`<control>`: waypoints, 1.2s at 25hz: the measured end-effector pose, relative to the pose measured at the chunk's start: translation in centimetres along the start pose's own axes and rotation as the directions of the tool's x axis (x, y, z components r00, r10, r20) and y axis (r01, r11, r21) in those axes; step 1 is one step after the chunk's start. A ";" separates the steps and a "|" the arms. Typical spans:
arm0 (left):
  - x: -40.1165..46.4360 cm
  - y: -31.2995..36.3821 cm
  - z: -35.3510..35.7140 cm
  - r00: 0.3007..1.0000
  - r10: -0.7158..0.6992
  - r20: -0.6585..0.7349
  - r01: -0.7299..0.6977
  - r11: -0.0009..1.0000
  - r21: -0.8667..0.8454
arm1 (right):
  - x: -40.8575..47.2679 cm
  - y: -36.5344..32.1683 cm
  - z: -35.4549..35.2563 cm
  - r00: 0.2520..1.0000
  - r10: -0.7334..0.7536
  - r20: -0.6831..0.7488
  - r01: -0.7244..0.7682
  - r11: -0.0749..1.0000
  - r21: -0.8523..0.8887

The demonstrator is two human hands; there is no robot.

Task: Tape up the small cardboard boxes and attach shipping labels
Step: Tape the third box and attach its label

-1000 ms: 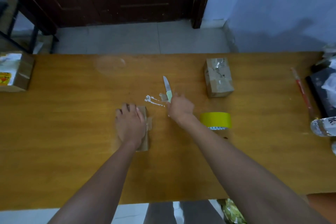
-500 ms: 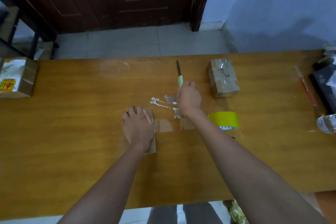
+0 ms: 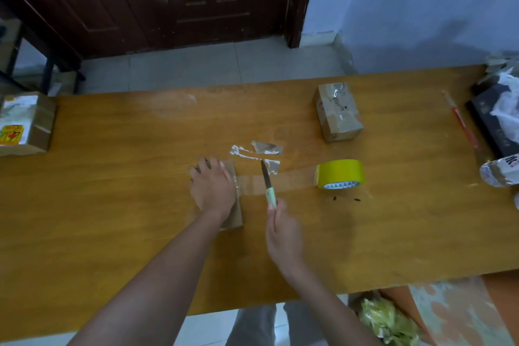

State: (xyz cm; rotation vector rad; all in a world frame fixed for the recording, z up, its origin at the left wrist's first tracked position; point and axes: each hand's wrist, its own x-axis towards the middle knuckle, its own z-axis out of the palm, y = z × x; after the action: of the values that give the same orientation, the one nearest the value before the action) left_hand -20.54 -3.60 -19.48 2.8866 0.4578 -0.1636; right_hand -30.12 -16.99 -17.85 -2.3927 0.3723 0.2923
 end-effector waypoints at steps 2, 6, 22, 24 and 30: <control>0.3 -0.4 -0.1 0.999 0.040 0.032 -0.040 0.999 0.008 | -0.7 0.1 0.7 1.000 0.003 -0.010 -0.003 0.999 -0.036; 0.1 -0.9 0.4 0.994 0.100 -0.037 -0.100 0.995 0.008 | -1.3 -0.1 1.3 1.000 0.006 0.016 -0.004 0.994 -0.112; 0.1 -1.0 0.8 0.992 0.089 -0.089 -0.089 0.996 0.007 | -1.1 -0.8 4.6 0.994 -0.001 0.105 0.025 0.974 -0.227; 0.1 -0.9 0.8 0.992 0.091 -0.085 -0.090 0.996 0.014 | -1.0 -0.9 4.8 0.993 0.003 0.117 0.022 0.976 -0.217; 0.1 -1.0 0.7 0.994 0.085 -0.068 -0.084 0.996 0.012 | -1.8 -0.1 4.7 0.998 0.049 0.032 -0.046 0.995 -0.092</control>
State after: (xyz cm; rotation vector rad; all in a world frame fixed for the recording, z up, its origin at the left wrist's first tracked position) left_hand -20.79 -2.81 -20.42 2.9217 0.3466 -0.0528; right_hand -32.28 -13.43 -20.67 -2.4674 0.4092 0.3786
